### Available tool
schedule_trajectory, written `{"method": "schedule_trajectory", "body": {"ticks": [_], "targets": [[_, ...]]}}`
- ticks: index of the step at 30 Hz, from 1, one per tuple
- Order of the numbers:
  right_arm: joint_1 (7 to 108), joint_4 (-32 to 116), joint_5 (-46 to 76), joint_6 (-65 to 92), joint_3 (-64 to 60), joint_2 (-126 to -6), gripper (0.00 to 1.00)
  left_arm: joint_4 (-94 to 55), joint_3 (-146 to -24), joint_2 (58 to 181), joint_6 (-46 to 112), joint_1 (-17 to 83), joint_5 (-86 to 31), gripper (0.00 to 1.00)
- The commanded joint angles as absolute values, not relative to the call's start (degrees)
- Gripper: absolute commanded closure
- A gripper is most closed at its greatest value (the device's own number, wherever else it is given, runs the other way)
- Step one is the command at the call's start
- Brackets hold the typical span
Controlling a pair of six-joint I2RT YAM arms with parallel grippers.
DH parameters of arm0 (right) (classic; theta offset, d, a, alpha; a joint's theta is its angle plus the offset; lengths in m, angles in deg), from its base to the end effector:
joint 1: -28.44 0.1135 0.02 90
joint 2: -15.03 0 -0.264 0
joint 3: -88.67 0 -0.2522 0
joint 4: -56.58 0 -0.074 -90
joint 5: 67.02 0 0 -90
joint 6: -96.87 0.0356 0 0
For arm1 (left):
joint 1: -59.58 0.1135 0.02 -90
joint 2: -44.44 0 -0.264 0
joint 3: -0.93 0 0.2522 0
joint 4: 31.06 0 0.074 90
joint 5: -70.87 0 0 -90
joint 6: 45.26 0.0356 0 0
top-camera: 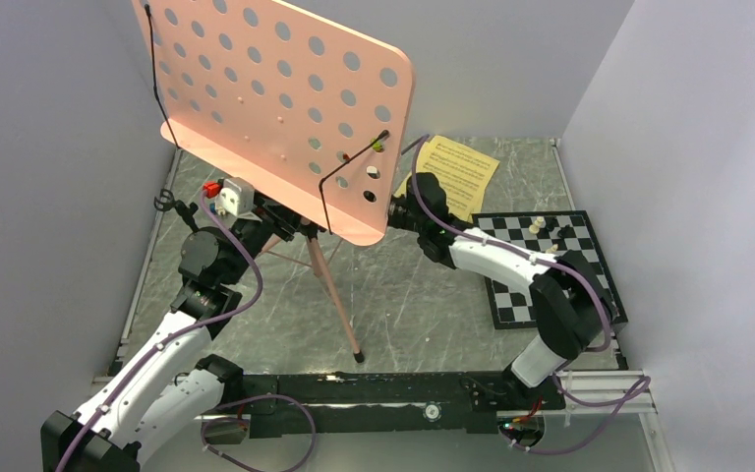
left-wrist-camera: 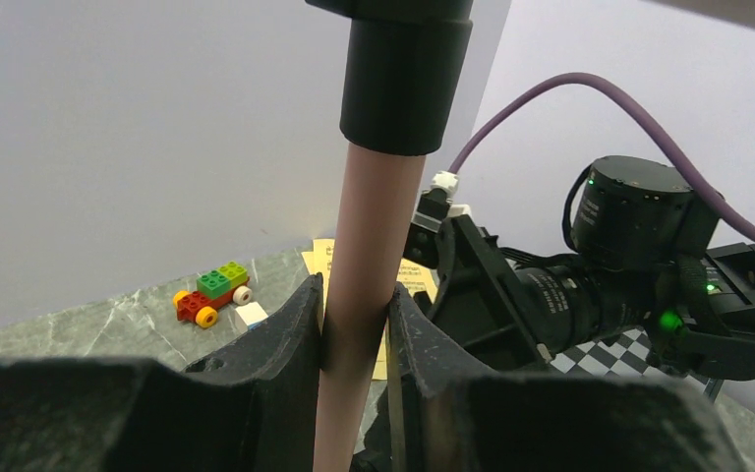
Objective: Pack up the instrument practice props
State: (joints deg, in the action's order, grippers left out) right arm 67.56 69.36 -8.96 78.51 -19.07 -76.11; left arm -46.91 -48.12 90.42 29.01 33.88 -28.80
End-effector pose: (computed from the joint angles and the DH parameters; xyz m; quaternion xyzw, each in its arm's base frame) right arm 0.2732 0.2465 0.2848 0.0236 0.7379 0.6451 0.1967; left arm 0.1700 -0.0885 0.3522 0.1187 0.5711 -0.3326 0.7411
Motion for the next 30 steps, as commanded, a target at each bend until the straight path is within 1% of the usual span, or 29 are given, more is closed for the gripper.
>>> {"method": "schedule_trajectory", "body": {"ticks": [1, 6, 10, 14, 15, 18, 20, 22, 28, 29, 30], "targets": [[68.32, 71.02, -12.21, 81.76, -14.65, -79.11, 0.45, -38.31, -45.84, 92.39, 26.25, 33.83, -29.06, 1.0], [69.24, 71.42, -14.15, 82.25, -12.9, -81.77, 0.59, -38.1, -45.62, 92.01, 26.41, 33.85, -28.95, 1.0], [69.72, 70.5, -14.41, 81.31, -12.57, -81.7, 0.66, -37.63, -45.54, 91.6, 26.69, 33.86, -28.71, 1.0], [69.73, 70.88, -14.52, 80.81, -13.27, -81.39, 0.8, -37.78, -45.36, 91.47, 26.71, 33.82, -28.74, 1.0], [69.82, 71.38, -14.81, 81.25, -13.44, -81.35, 0.8, -37.7, -45.36, 91.51, 26.71, 33.87, -28.72, 1.0], [70.01, 71.4, -15.18, 81.07, -14.32, -80.59, 0.71, -37.45, -45.35, 91.17, 26.61, 33.87, -28.71, 1.0], [69.95, 71.43, -15.24, 80.79, -15.62, -79.72, 0.7, -37.34, -45.22, 90.91, 26.77, 33.87, -28.55, 1.0], [69.94, 71.62, -15.34, 80.85, -16.53, -79.31, 0.71, -37.34, -45.1, 90.77, 26.8, 33.84, -28.43, 1.0], [69.93, 72.64, -15.32, 81.01, -18.05, -78.73, 0.8, -37.35, -45.16, 90.73, 26.49, 33.86, -28.54, 1.0], [69.93, 72.88, -15.34, 81.01, -18.47, -78.46, 0.8, -37.27, -45.18, 90.66, 26.51, 33.84, -28.46, 1.0], [69.91, 73.22, -15.22, 81.06, -19.0, -78.17, 0.77, -37.13, -45.18, 90.47, 26.58, 33.83, -28.38, 1.0]]}}
